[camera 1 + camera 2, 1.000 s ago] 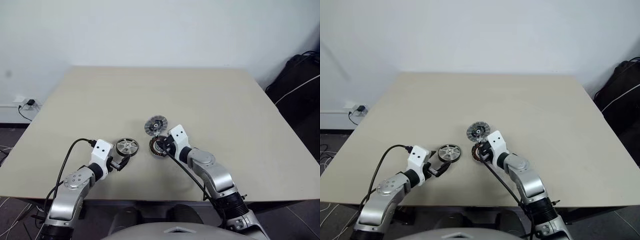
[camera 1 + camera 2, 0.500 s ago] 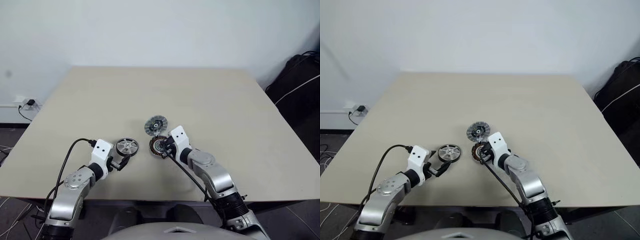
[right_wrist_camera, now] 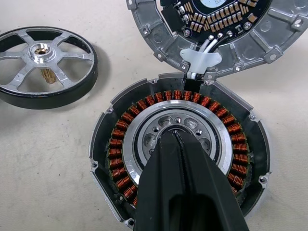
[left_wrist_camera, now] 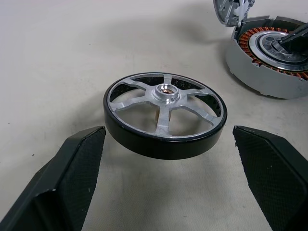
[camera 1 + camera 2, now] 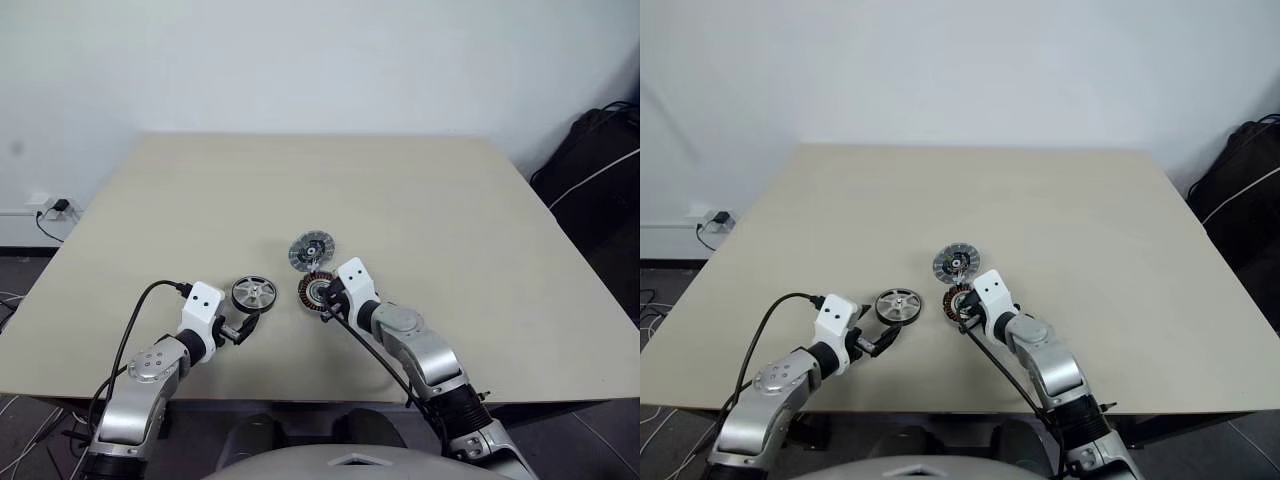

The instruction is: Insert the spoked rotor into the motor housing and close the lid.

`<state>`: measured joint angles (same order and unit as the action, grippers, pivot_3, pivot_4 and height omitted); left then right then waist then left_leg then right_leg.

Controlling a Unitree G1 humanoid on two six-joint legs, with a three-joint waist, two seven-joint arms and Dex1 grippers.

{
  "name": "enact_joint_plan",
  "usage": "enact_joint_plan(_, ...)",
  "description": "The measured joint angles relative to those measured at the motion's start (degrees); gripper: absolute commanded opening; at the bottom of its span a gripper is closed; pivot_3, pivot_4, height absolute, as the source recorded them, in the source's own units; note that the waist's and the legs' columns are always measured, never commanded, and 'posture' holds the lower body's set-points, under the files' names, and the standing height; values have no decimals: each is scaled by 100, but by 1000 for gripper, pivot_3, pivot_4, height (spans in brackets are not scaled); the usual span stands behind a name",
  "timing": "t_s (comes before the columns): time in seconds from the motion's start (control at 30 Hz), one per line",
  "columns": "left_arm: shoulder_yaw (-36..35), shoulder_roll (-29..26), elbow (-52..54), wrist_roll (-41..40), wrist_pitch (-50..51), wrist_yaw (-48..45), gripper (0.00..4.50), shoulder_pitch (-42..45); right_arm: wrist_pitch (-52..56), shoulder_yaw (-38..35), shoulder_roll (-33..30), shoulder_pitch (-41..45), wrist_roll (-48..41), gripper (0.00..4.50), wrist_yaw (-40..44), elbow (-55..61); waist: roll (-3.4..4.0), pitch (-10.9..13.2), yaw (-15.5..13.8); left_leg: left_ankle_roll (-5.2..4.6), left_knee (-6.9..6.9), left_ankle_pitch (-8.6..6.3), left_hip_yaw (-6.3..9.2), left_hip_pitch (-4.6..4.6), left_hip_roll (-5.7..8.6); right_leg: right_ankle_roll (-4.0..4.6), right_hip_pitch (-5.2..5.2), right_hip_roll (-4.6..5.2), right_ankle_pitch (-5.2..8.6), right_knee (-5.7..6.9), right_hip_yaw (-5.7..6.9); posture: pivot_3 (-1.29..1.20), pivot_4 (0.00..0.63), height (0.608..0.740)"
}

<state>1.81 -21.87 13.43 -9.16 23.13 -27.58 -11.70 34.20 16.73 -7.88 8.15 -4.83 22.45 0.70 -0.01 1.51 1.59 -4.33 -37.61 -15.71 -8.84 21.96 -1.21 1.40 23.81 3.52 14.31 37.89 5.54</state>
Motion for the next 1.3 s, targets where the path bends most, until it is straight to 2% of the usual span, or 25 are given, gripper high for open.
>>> enact_joint_plan(0.3,0,12,0,-2,1,-1,4500,-10,-210,-37,159,17,10,30,-150,-35,1,1,1,0,2,0,0,0,0,1,1,0,-1,-1,0,0,0,740)
enact_joint_plan(0.83,-9,80,0,-3,-42,15,4500,-16,-240,24,42,51,132,30,-101,-28,1,1,2,0,2,0,0,1,0,0,1,0,0,-2,0,0,0,740)
enact_joint_plan(0.97,-259,512,-12,-151,-462,221,4500,-16,-305,-105,-114,-187,-114,30,174,414,0,1,-11,-3,2,-2,1,4,0,1,1,0,-1,-6,0,0,0,740)
enact_joint_plan(1.07,-743,1071,-26,-703,-440,503,4500,50,-301,-219,-288,-370,-257,30,292,861,-4,2,-24,-4,0,-2,2,4,0,-10,0,0,4,-7,0,0,0,740)
enact_joint_plan(1.3,-1329,1826,-58,-1892,954,1180,4500,185,-226,-468,-488,-609,-338,30,247,1349,-24,11,-38,-9,-13,-3,5,4,0,-37,-8,-3,11,-4,3,0,0,740)
